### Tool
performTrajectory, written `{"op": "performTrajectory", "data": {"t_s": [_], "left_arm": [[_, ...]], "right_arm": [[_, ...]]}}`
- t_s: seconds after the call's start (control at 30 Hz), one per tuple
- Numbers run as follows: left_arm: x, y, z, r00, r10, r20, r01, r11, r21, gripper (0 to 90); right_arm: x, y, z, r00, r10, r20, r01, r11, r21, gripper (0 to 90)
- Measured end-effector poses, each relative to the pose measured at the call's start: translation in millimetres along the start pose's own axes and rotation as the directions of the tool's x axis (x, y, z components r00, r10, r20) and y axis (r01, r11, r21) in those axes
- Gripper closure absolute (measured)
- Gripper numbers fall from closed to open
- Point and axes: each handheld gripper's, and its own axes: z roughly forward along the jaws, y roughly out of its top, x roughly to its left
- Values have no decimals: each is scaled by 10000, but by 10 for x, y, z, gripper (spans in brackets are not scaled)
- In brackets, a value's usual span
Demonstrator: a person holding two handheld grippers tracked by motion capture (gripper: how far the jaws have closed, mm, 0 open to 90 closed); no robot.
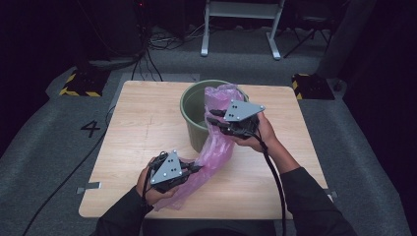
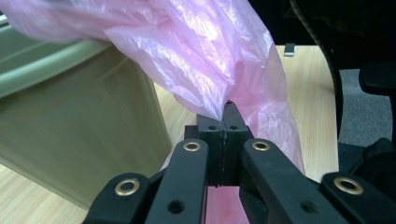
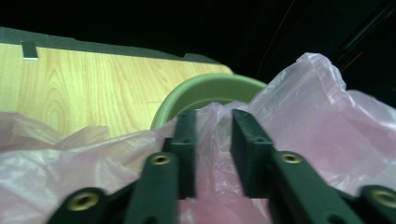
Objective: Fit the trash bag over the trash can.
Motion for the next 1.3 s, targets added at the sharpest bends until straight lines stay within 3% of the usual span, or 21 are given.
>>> {"op": "performTrajectory", "data": {"t_s": [0.07,0.1,0.23,0.3,0.43,0.57,0.67,0.77,0.83,1.0,1.17,1.3], "left_arm": [[2,21,-11,10000,-2,-38,2,10000,-70,898],[4,27,-15,10000,-1,-56,1,10000,-82,898],[17,48,-37,10000,-43,-82,42,9998,-196,899],[19,56,-57,9999,-49,-125,47,9998,-184,899],[39,58,-102,9994,-71,-325,67,9999,-150,900],[78,40,-162,9987,-197,-480,187,9996,-213,900],[100,35,-193,9977,-289,-618,271,9992,-284,900],[129,60,-245,9966,-294,-774,262,9988,-420,900],[128,77,-271,9961,-259,-838,217,9985,-504,900],[143,108,-318,9943,-271,-1035,199,9974,-699,900],[154,179,-374,9925,-185,-1206,67,9952,-977,900],[174,290,-372,9903,-53,-1390,-96,9943,-1065,900]], "right_arm": [[-23,-3,9,9999,143,1,-143,9998,149,560],[-37,1,8,9992,302,242,-309,9991,277,499],[-91,-1,-55,9950,900,443,-904,9959,77,351],[-117,-5,-94,9920,1095,628,-1095,9940,-28,314],[-197,-21,-194,9854,1677,306,-1656,9842,-619,295],[-270,-44,-246,9766,2119,360,-2092,9755,-683,265],[-311,-58,-246,9714,2348,365,-2323,9707,-621,284],[-352,-81,-180,9704,2399,288,-2402,9707,37,530],[-352,-97,-122,9723,2336,40,-2335,9711,485,634],[-324,-80,10,9738,2259,-272,-2221,9697,1020,794],[-309,-26,148,9764,2113,-451,-2030,9687,1428,768],[-349,18,231,9719,2354,-87,-2310,9596,1609,569]]}}
